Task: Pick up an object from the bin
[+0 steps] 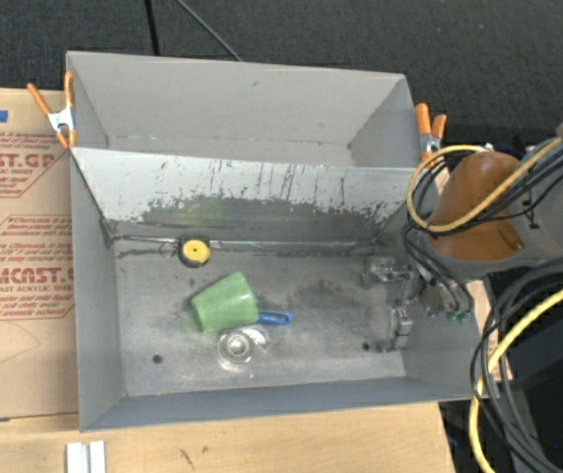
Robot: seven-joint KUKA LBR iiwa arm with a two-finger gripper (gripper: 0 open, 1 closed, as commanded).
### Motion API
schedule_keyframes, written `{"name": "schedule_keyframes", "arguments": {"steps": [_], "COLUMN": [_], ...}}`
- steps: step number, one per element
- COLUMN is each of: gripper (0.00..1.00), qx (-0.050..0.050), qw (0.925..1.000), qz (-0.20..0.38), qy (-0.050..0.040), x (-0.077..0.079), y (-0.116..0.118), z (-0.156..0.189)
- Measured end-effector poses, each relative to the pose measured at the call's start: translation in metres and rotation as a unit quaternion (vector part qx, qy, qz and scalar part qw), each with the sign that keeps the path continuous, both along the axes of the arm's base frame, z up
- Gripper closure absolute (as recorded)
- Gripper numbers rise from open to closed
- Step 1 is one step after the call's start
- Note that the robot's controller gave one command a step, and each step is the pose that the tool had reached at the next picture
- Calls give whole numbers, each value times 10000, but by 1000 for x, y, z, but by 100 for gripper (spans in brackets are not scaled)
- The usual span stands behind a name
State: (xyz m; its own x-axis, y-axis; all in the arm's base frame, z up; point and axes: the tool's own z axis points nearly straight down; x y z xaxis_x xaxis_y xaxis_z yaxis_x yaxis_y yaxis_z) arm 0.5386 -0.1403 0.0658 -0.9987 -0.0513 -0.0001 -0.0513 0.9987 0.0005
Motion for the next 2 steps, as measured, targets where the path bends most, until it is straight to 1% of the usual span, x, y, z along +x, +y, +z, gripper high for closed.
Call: {"name": "schedule_keyframes", "arguments": {"steps": [1,2], "gripper": [0,0], "qx": [-3,-13], "qw": [9994,9999], "qz": [331,-85], "qy": [-34,-56], "x": [-55,2], "y": [52,23], "z": [7,77]}}
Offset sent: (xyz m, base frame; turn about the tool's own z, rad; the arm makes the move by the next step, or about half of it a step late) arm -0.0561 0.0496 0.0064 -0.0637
